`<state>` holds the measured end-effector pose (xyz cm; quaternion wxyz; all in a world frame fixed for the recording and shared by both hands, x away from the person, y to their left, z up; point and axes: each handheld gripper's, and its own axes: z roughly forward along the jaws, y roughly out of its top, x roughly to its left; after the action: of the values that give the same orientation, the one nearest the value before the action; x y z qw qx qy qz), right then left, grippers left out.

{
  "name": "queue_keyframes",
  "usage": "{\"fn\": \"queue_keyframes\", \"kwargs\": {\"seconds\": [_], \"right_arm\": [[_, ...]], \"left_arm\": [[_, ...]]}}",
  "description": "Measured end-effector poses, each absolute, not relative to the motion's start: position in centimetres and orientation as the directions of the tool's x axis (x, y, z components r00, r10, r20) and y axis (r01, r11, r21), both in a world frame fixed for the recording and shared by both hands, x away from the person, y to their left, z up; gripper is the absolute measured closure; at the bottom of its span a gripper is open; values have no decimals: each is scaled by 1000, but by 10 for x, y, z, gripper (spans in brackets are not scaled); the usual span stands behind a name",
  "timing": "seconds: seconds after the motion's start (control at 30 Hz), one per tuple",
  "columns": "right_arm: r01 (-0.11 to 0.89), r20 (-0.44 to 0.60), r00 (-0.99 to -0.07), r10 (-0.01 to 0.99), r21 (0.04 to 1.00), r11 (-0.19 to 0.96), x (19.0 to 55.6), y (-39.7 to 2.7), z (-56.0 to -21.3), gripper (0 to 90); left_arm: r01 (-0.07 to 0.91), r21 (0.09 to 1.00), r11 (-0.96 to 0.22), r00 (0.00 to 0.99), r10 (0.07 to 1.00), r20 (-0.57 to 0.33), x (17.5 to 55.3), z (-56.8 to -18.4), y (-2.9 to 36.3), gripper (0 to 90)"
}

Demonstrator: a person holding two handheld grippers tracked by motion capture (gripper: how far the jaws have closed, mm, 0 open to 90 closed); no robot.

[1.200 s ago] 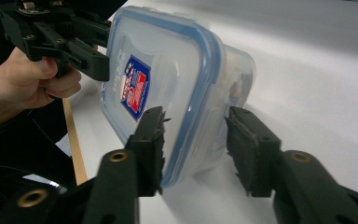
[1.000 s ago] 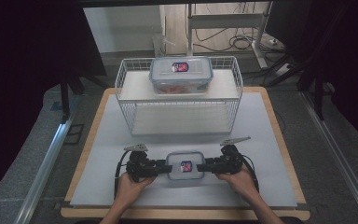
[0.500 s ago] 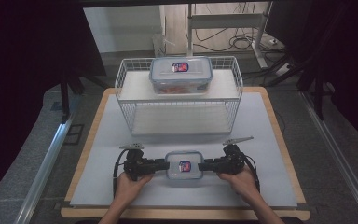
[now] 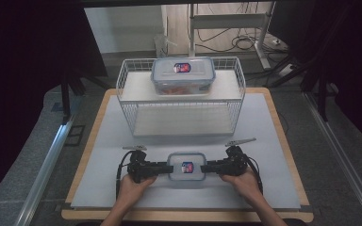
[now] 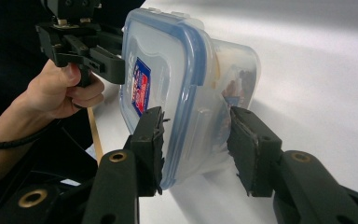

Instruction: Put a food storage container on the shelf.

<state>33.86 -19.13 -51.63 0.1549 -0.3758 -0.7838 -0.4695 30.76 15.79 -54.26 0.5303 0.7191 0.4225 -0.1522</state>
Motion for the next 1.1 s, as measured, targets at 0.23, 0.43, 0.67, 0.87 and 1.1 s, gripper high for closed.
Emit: {"fn": "queue_keyframes", "kwargs": {"seconds": [0.23,0.43,0.67,0.87,1.1], "right_arm": [[738,599,-665,446,616,274,339,-191,-517,567],[740,598,-661,454,621,258,339,-188,-517,578],[732,604,-664,441,644,221,340,-189,-506,583],[714,591,-678,438,672,198,344,-191,-489,582],[687,566,-697,440,704,180,353,-192,-459,579]], "left_arm": [[787,615,-54,574,431,-696,308,-544,160,573],[792,610,-14,550,449,-704,311,-541,164,573],[760,649,-16,581,463,-669,311,-524,164,573],[738,675,-25,604,471,-643,314,-503,161,574],[700,713,-23,637,473,-609,323,-473,160,574]]}}
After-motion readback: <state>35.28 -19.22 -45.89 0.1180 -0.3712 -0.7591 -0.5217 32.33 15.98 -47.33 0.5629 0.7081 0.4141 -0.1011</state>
